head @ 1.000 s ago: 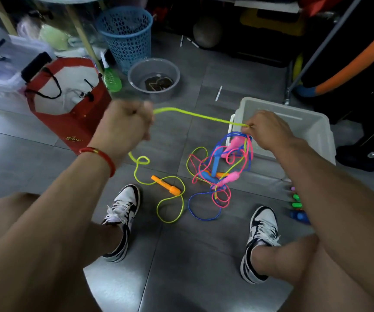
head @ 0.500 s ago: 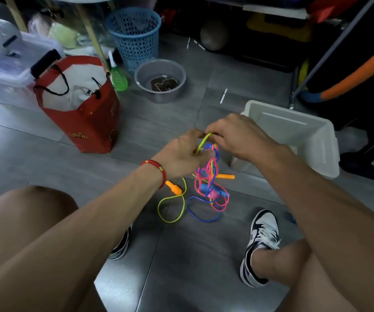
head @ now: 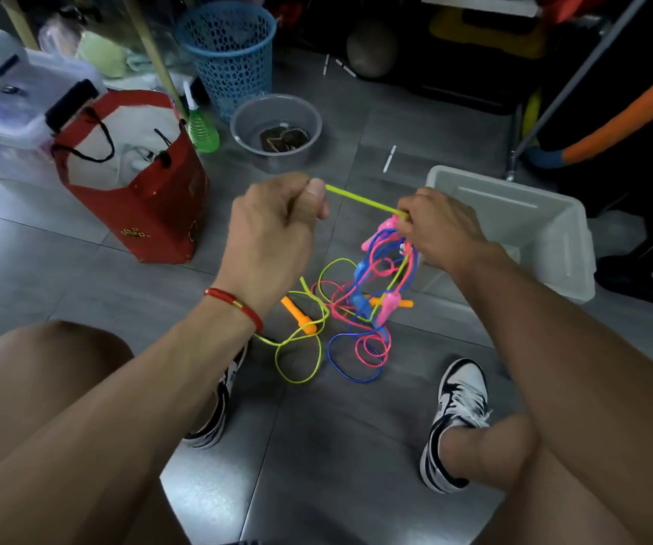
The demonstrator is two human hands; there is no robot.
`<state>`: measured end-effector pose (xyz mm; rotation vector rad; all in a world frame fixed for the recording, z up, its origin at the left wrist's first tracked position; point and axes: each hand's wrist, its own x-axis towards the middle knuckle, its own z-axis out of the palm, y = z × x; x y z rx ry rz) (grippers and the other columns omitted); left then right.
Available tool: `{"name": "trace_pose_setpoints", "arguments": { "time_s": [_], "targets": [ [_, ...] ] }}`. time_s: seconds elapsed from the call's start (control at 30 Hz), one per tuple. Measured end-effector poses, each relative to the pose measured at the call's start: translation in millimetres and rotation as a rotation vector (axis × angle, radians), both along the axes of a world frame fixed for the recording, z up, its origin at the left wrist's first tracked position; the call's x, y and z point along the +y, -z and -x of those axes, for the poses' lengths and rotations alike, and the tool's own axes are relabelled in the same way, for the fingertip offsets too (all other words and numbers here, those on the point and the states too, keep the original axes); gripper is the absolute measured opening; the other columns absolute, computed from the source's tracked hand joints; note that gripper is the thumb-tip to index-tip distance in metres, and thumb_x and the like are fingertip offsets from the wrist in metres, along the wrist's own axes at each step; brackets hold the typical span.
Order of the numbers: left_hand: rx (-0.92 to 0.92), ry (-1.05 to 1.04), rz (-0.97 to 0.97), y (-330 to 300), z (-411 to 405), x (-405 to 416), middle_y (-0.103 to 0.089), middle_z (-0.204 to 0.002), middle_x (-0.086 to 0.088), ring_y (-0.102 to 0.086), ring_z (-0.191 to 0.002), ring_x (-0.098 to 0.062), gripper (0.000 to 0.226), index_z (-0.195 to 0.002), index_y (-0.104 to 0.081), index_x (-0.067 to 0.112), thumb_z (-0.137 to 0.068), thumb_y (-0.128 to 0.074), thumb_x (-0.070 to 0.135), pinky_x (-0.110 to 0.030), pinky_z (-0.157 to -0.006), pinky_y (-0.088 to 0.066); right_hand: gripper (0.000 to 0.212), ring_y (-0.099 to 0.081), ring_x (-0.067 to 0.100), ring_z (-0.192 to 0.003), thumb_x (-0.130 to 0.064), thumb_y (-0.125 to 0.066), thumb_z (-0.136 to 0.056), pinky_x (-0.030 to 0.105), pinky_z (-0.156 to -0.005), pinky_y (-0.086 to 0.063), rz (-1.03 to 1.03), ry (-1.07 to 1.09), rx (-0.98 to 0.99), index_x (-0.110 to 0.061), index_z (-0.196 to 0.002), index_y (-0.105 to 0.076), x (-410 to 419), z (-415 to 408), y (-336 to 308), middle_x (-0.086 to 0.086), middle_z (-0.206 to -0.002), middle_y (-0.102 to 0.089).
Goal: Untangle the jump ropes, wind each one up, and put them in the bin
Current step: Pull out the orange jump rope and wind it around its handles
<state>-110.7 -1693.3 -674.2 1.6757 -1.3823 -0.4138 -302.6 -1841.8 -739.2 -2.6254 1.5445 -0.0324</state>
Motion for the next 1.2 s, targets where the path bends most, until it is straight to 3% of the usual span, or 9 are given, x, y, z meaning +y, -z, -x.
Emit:
{"name": "trace_pose_setpoints", "arguments": {
  "time_s": [0.1,0.27,0.4,0.5,0.6,0.77,0.83,0.93,1.2],
  "targets": [
    [0.008,-0.082,-0.028,-2.1,-13.1,1.3,-0.056,-0.058,-0.003,-0.057,-0.062,-0.026,0.034,-0.081,-0.067,0.013,-0.094,-0.047,0.036,-0.037,-0.064,-0.046,0.025,-0.06,0.04,-0.112,-0.027,-0.05,-0.101,0.044,-0.083,-0.049,0.092,0.088,0.017,-0.012,-0.108,-0.069,-9.6,-0.4,-10.4,0.016,-0.115,-0.058],
    [-0.197,-0.166,-0.659,20.4,-42.5,-1.7,-0.07,-0.111,-0.014,-0.064,-0.105,-0.039,0.052,-0.109,-0.069,0.03,-0.071,-0.041,0.052,-0.038,-0.095,-0.053,0.034,-0.062,0.042,-0.099,-0.044,-0.063,-0.094,0.04,-0.073,-0.045,0.083,0.142,-0.106,-0.013,-0.099,-0.074,-27.7,-1.2,-41.0,0.019,-0.09,-0.064],
    [-0.09,0.063,-0.844,35.6,-22.1,-10.4,-0.072,-0.096,-0.008,-0.068,-0.098,-0.028,0.062,-0.134,-0.047,0.024,-0.077,-0.07,0.033,-0.028,-0.077,-0.048,0.041,-0.061,0.04,-0.092,-0.053,-0.066,-0.09,0.035,-0.066,-0.037,0.058,-0.001,-0.067,-0.013,-0.083,-0.072,-18.2,-2.5,-56.0,0.012,-0.073,-0.051],
    [0.146,0.039,-0.779,43.5,-3.9,-26.5,-0.075,-0.077,-0.006,-0.071,-0.075,-0.021,0.066,-0.134,-0.043,0.022,-0.076,-0.075,0.026,-0.031,-0.072,-0.056,0.037,-0.061,0.039,-0.09,-0.05,-0.065,-0.091,0.035,-0.066,-0.032,0.074,-0.135,-0.018,-0.019,-0.071,-0.06,-8.6,-10.1,-60.0,0.012,-0.075,-0.052],
    [0.387,-0.047,-0.673,45.1,7.1,-38.8,-0.068,-0.11,-0.011,-0.074,-0.076,-0.03,0.088,-0.141,-0.028,0.025,-0.071,-0.082,0.026,-0.039,-0.074,-0.061,0.038,-0.061,0.038,-0.083,-0.049,-0.065,-0.09,0.035,-0.062,-0.034,0.054,-0.25,0.011,-0.021,-0.067,-0.054,-1.4,-15.8,-59.0,0.012,-0.074,-0.057],
    [0.019,0.055,-0.518,44.7,9.6,-40.5,-0.036,-0.146,-0.017,-0.047,-0.111,-0.014,0.106,-0.154,-0.008,0.035,-0.074,-0.077,0.03,-0.02,-0.095,-0.037,0.035,-0.059,0.036,-0.076,-0.045,-0.066,-0.09,0.035,-0.059,-0.034,-0.026,-0.343,0.047,-0.014,-0.075,-0.068,4.4,-15.2,-62.7,0.01,-0.067,-0.055],
    [-0.172,0.195,-0.301,45.4,12.7,-41.2,-0.032,-0.152,-0.011,-0.039,-0.131,-0.015,0.091,-0.154,-0.023,0.031,-0.075,-0.063,0.051,-0.026,-0.111,-0.032,0.035,-0.058,0.034,-0.078,-0.048,-0.065,-0.091,0.034,-0.058,-0.033,-0.054,-0.38,0.076,-0.018,-0.072,-0.062,7.6,-17.4,-62.5,0.008,-0.071,-0.054],
    [-0.46,0.31,-0.323,50.1,7.3,-45.5,-0.065,-0.102,-0.001,-0.058,-0.113,-0.029,0.049,-0.109,-0.066,0.027,-0.085,-0.044,0.064,-0.047,-0.094,-0.049,0.037,-0.06,0.035,-0.078,-0.049,-0.065,-0.09,0.034,-0.056,-0.035,-0.036,-0.412,0.088,-0.018,-0.071,-0.059,9.1,-17.9,-57.0,0.009,-0.076,-0.059],
    [-0.042,0.214,-0.053,14.4,0.7,-31.4,-0.067,-0.064,0.004,-0.062,-0.06,-0.006,0.028,-0.079,-0.067,0.016,-0.096,-0.049,0.029,-0.028,-0.068,-0.05,0.02,-0.06,0.03,-0.085,-0.038,-0.064,-0.086,0.034,-0.062,-0.043,-0.032,-0.261,-0.104,-0.018,-0.08,-0.06,-2.6,-4.4,-32.0,-0.002,-0.084,-0.061]
  ]
}}
